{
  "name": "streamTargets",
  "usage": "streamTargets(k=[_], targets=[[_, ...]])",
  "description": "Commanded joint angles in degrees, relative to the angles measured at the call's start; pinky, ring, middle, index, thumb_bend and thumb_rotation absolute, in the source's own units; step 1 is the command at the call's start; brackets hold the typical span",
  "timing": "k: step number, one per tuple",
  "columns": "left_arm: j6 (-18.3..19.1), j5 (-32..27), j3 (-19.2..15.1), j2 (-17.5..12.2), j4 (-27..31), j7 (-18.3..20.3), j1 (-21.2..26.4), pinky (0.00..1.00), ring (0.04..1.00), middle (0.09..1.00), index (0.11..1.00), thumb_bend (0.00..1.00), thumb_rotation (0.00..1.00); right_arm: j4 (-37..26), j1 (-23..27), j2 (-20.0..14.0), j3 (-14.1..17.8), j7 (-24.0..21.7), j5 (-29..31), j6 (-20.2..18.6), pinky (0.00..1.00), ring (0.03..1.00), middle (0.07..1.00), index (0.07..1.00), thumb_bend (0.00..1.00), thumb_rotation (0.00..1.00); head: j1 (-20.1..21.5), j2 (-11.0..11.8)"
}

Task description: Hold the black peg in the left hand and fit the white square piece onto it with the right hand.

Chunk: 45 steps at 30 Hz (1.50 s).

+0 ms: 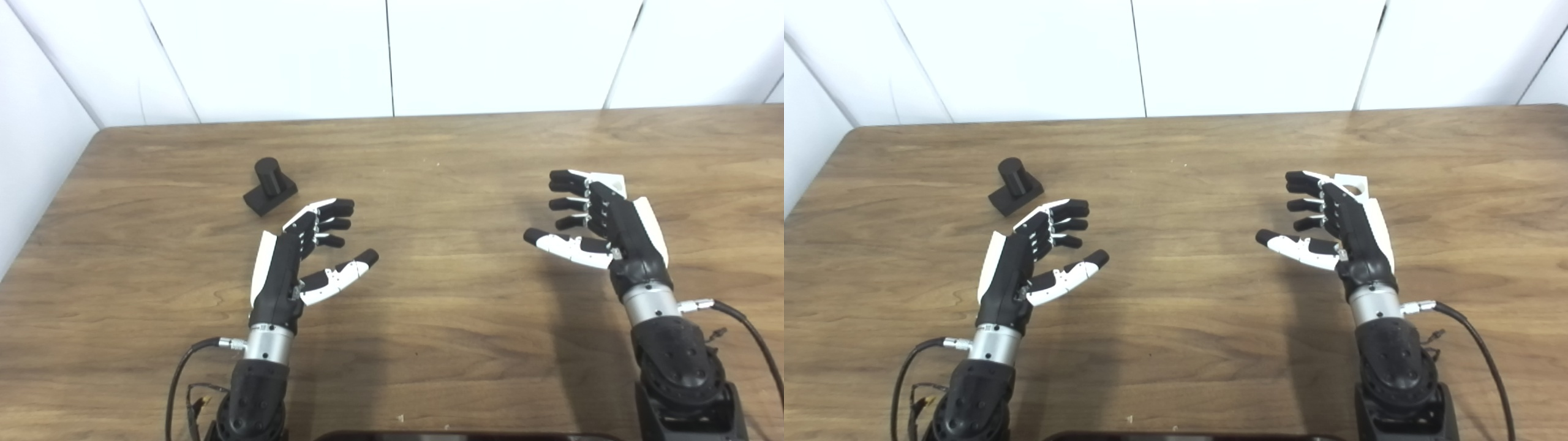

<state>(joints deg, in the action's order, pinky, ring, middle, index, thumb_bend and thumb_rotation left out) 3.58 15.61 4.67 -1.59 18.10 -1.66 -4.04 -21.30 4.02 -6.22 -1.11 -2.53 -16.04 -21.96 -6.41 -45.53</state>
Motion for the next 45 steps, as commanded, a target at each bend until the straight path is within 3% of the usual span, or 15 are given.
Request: streamTargets(k=[1,10,12,16,31,38,45], targets=[[-0.6,0.3,0.1,0.3,1.7,-0.2,1.2,0.6,0.703,0.741,0.697,0.65,0.15,-1.9,1.7,-0.4,0.0,0.0,0.4,1.6,0.58,0.703,0.761,0.744,0.61,0.02,-1.5,0.0],[-1.6,3.5,2.0,2.7,-0.5,-1.5,1.5,0.59,0.697,0.735,0.694,0.65,0.15,-0.7,0.8,-2.8,2.4,-0.3,3.5,3.6,0.6,0.711,0.775,0.755,0.59,0.0,-16.0,2.0],[-1.8,4.2,2.4,3.4,-1.2,-1.9,1.8,0.59,0.697,0.736,0.695,0.65,0.14,-1.0,0.9,-3.2,2.9,-0.5,4.0,2.3,0.6,0.712,0.771,0.755,0.58,0.0,-18.7,2.6],[-1.9,5.7,2.9,4.1,-2.1,-2.5,2.1,0.58,0.697,0.734,0.696,0.66,0.17,-2.4,1.0,-3.2,3.0,-0.4,3.9,-0.2,0.61,0.703,0.765,0.754,0.57,0.0,-19.6,2.9],[0.7,7.4,2.2,4.1,0.2,-2.7,2.7,0.58,0.692,0.744,0.707,0.67,0.16,-3.2,0.9,-3.3,2.6,-0.3,3.7,0.5,0.57,0.673,0.738,0.732,0.55,0.0,-19.4,3.4],[4.9,10.2,0.5,3.1,2.3,-2.6,4.4,0.55,0.681,0.735,0.7,0.68,0.15,-2.9,1.1,-3.4,3.0,-0.3,4.2,0.6,0.54,0.664,0.74,0.724,0.57,0.0,-19.3,3.6],[9.2,13.8,-1.3,-0.1,2.4,-2.2,7.6,0.57,0.685,0.749,0.704,0.68,0.16,-3.2,1.4,-3.5,2.8,-0.4,4.2,-0.2,0.53,0.669,0.749,0.727,0.57,0.0,-19.3,3.9]])
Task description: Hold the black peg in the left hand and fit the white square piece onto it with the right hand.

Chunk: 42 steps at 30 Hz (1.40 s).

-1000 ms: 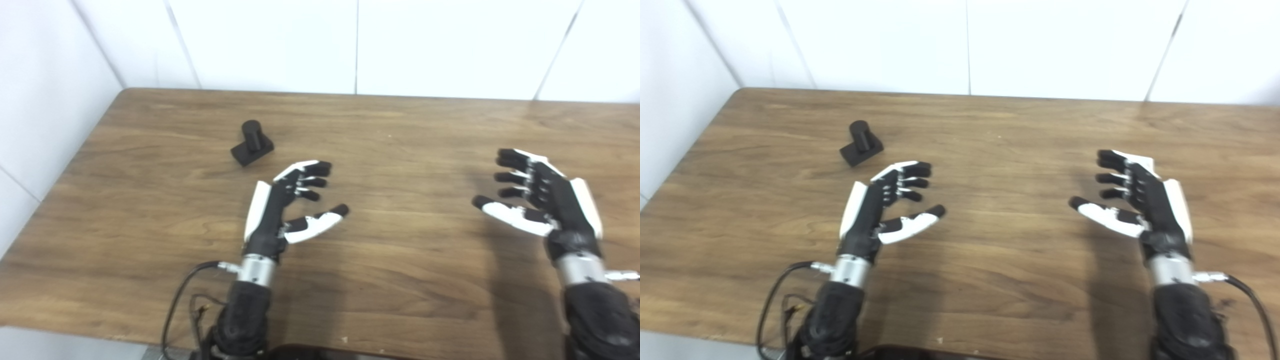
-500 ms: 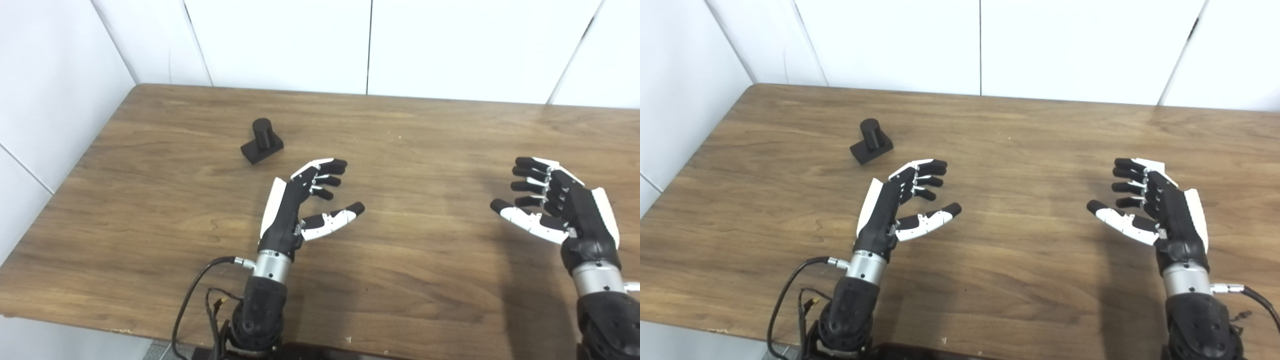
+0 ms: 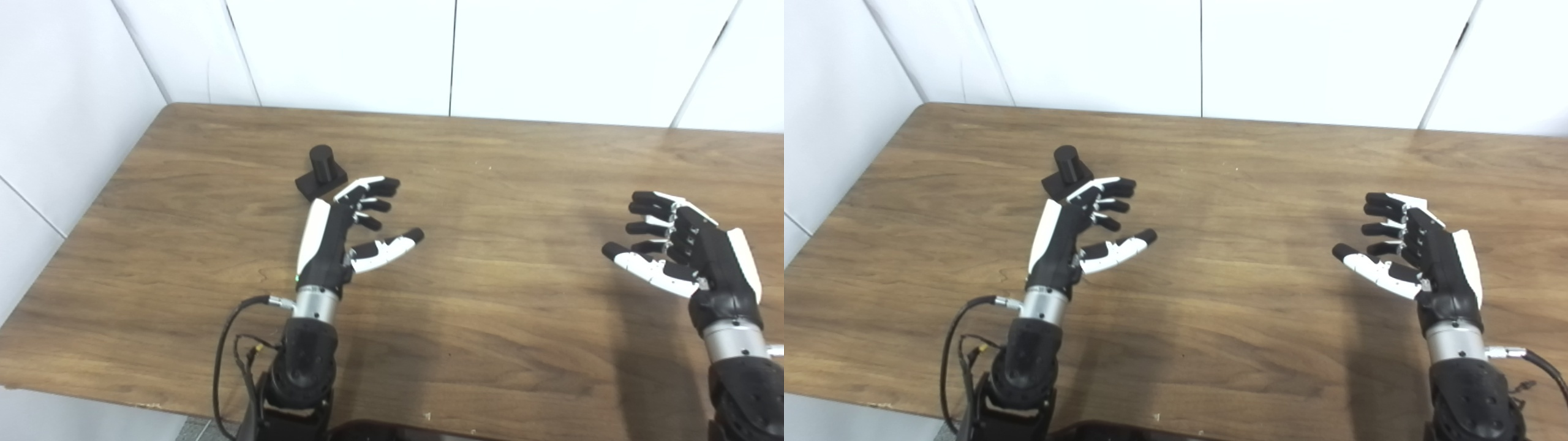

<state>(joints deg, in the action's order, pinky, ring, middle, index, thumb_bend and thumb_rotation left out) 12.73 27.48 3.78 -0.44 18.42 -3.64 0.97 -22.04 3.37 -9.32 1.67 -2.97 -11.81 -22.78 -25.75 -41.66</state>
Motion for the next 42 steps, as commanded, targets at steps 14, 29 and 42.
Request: streamTargets(k=[14,29,42], targets=[[4.8,7.8,-2.1,-6.7,0.3,-0.3,8.7,0.59,0.712,0.742,0.714,0.72,0.22,-2.9,1.8,-0.6,0.3,-0.2,0.5,0.2,0.52,0.649,0.732,0.722,0.56,0.0,-0.3,0.5],[4.7,11.7,-3.4,-9.9,-4.5,-2.6,12.3,0.67,0.811,0.833,0.805,0.71,0.25,-3.0,1.7,-0.6,0.6,-0.4,1.1,0.4,0.52,0.633,0.715,0.712,0.57,0.0,-0.2,0.3],[8.0,14.8,-1.8,-14.1,-11.0,-0.9,16.1,0.82,0.971,0.949,0.818,0.75,0.26,-3.2,1.6,-0.8,0.4,-0.5,0.7,0.2,0.51,0.627,0.713,0.712,0.57,0.0,0.2,0.3]])
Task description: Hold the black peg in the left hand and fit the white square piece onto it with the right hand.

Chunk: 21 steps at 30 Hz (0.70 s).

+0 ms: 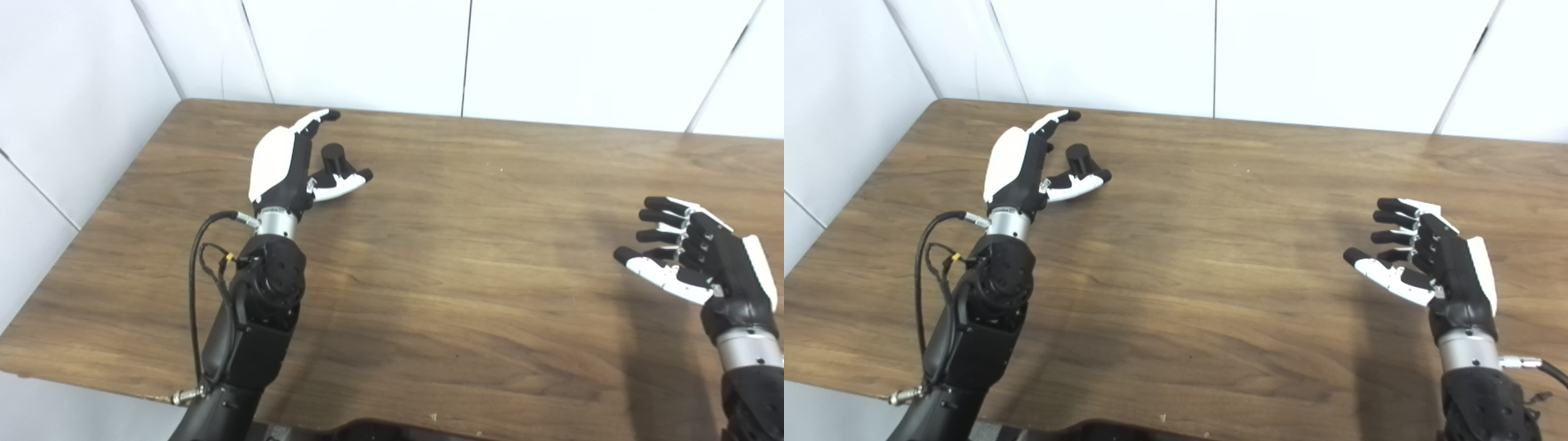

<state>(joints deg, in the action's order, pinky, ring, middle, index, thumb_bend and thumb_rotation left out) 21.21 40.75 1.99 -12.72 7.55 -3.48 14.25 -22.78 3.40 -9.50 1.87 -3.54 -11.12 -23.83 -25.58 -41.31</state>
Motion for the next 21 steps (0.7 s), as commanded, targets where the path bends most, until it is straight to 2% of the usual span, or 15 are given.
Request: streamTargets(k=[1,5,11,21], targets=[[-0.5,1.8,0.1,-2.1,-0.6,-1.1,2.9,0.86,0.986,0.961,0.817,0.74,0.27,-2.4,1.6,-0.7,0.2,0.2,0.0,1.3,0.5,0.62,0.706,0.711,0.57,0.0,0.1,0.0],[-0.1,2.7,0.5,-3.4,-2.1,-1.1,3.3,0.92,1.0,0.972,0.82,0.73,0.3,-2.7,1.6,-1.0,0.5,0.2,-0.3,1.1,0.49,0.619,0.712,0.71,0.58,0.0,0.2,0.0],[2.4,4.2,1.8,-5.1,-4.5,0.6,4.4,0.92,1.0,0.965,0.792,0.75,0.31,-3.1,1.6,-0.8,0.6,0.2,0.2,0.6,0.49,0.613,0.709,0.705,0.59,0.0,0.4,-0.1],[3.6,6.1,3.0,-6.0,-9.1,-0.7,6.2,1.0,1.0,1.0,0.78,0.79,0.34,-3.4,1.4,-1.0,0.3,0.3,-0.5,1.1,0.47,0.608,0.71,0.705,0.58,0.0,0.9,-0.3]])
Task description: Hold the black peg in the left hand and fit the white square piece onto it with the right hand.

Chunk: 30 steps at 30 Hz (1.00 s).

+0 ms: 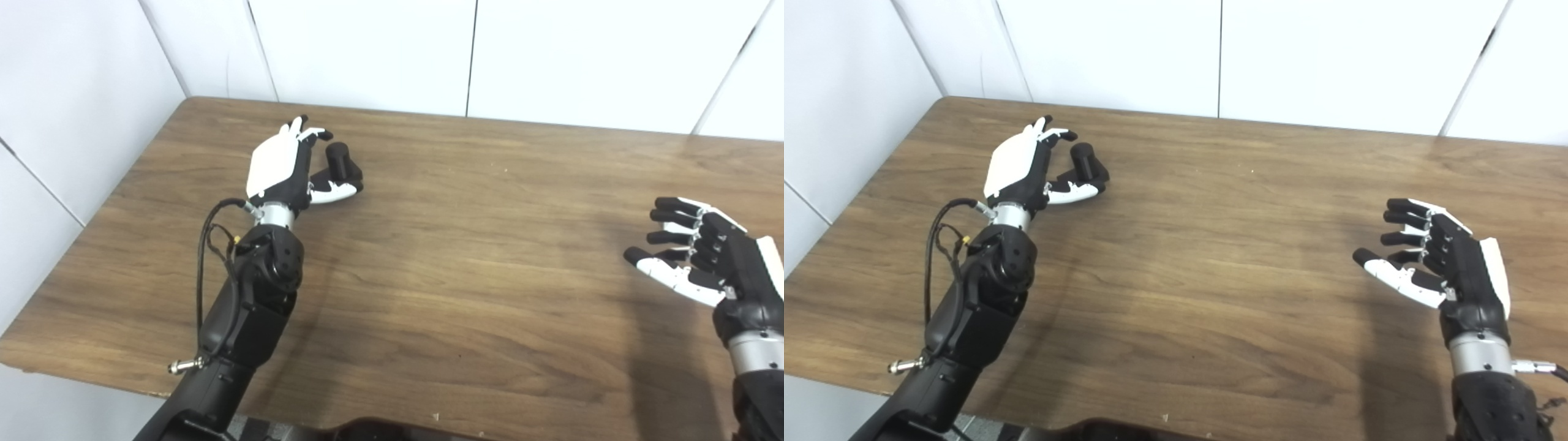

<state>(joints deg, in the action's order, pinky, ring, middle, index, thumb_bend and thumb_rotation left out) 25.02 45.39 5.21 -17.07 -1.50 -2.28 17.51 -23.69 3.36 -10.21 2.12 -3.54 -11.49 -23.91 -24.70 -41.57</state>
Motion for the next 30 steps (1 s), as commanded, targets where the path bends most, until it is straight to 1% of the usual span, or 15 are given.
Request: streamTargets(k=[1,9,14,22,30], targets=[[-0.2,1.5,-0.2,-1.8,-0.7,-2.0,3.2,1.0,1.0,1.0,0.779,0.79,0.34,-2.7,1.4,-0.3,0.0,0.2,-0.3,0.7,0.48,0.61,0.712,0.705,0.58,0.0,0.1,0.0],[-0.3,1.5,0.6,-2.5,-5.2,-3.6,4.4,0.98,1.0,1.0,0.756,0.79,0.36,-3.8,1.2,0.2,-0.2,0.3,-0.7,-0.6,0.48,0.61,0.718,0.71,0.58,0.0,0.6,-0.2],[0.3,1.0,0.8,-2.9,-7.3,-3.2,4.9,0.99,1.0,1.0,0.743,0.79,0.36,-3.9,1.1,0.3,-0.4,0.5,-1.2,-0.3,0.47,0.606,0.718,0.703,0.58,0.0,1.1,-0.2],[-0.2,0.4,1.4,-3.3,-11.0,-3.7,5.5,0.97,1.0,1.0,0.728,0.78,0.35,-4.5,0.8,0.2,-0.3,0.4,-1.8,-0.7,0.47,0.615,0.727,0.708,0.58,0.0,1.7,-0.2],[-0.3,-1.5,1.4,-2.9,-14.1,-4.0,6.6,0.99,1.0,0.999,0.686,0.77,0.36,-5.8,0.8,0.4,0.0,0.2,-1.9,-2.7,0.47,0.62,0.733,0.716,0.57,0.0,2.3,-0.4]])
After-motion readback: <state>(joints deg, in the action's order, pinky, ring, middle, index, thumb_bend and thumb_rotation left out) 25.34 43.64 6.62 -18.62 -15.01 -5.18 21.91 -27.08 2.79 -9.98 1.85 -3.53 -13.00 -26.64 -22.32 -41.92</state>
